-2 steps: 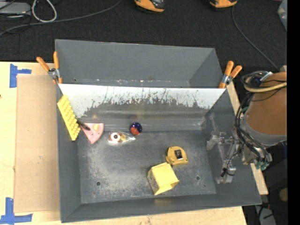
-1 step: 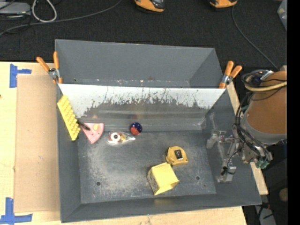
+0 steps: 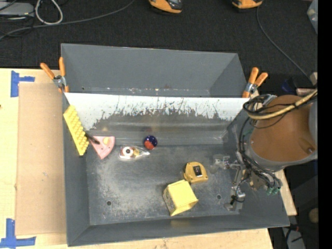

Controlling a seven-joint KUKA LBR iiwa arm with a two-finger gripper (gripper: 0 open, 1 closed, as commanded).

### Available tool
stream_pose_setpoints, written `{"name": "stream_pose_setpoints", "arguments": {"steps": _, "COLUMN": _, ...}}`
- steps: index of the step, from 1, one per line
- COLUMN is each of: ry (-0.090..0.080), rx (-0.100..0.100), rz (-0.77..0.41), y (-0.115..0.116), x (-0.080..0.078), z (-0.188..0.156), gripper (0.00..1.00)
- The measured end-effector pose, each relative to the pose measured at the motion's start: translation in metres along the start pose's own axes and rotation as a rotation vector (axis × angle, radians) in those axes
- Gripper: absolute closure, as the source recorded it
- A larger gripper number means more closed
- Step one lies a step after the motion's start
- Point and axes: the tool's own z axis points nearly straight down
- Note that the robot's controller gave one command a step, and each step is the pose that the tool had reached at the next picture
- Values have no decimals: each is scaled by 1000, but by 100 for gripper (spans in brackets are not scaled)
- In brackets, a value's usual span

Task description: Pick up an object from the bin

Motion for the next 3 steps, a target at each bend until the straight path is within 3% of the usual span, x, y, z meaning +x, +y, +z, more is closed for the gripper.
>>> {"name": "stream_pose_setpoints", "arguments": {"steps": 1, "ry": -2, "rx": -1, "rz": -32, "y": 58, "x": -15, "z": 23, "gripper": 0}}
{"name": "stream_pose_setpoints", "arguments": {"steps": 2, "ry": 6, "rx": -2, "rz": -314, "y": 96, "x": -14, "z": 33, "gripper": 0}}
{"name": "stream_pose_setpoints", "arguments": {"steps": 3, "ry": -7, "rx": 1, "rz": -129, "y": 83, "x": -20, "z": 93, "gripper": 0}}
